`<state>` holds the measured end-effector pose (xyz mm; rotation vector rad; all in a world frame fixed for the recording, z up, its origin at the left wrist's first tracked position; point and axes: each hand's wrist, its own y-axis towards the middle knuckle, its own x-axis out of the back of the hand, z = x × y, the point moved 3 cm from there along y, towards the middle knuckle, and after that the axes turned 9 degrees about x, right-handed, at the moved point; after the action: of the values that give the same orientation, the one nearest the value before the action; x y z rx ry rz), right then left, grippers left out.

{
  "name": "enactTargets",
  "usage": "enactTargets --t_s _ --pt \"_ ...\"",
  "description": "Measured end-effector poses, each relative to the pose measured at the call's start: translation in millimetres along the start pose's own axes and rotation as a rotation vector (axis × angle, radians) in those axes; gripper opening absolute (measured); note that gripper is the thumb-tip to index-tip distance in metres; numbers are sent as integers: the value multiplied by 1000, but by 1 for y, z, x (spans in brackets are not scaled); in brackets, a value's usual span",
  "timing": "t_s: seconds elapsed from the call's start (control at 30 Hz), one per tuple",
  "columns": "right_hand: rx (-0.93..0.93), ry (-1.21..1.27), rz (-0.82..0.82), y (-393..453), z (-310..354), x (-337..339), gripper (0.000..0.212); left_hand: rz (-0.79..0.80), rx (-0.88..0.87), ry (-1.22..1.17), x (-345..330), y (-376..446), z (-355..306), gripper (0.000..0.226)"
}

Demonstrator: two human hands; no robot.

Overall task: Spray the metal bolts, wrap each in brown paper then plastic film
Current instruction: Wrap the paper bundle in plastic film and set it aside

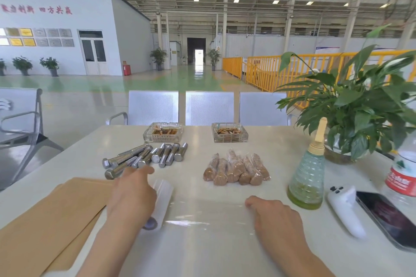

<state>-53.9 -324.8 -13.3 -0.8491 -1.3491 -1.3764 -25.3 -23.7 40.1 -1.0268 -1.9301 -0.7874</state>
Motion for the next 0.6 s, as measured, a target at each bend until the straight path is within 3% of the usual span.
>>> enactTargets --t_s 0.07,0.13,0.23,0.3,0.4,0.5,0.6 --pt "23 -52 28 1 3 -4 40 -53 -137 81 0 -12 -11 48" --pt "46 -83 47 2 2 -5 39 8 -282 248 -14 -29 -21 39" --pt "66 -118 31 1 -12 -3 40 146 -233 267 -20 -26 -10 38" --pt "78 -139 15 0 -21 -3 43 137 -192 193 -7 -15 -1 38" --pt "102 -161 14 1 -27 -4 43 76 -99 274 6 -5 2 48" --pt "102 -186 14 3 -33 -3 36 37 -100 389 0 -21 -10 26" --pt "93 -200 15 2 -41 -1 36 39 -120 392 -8 -29 -11 25"
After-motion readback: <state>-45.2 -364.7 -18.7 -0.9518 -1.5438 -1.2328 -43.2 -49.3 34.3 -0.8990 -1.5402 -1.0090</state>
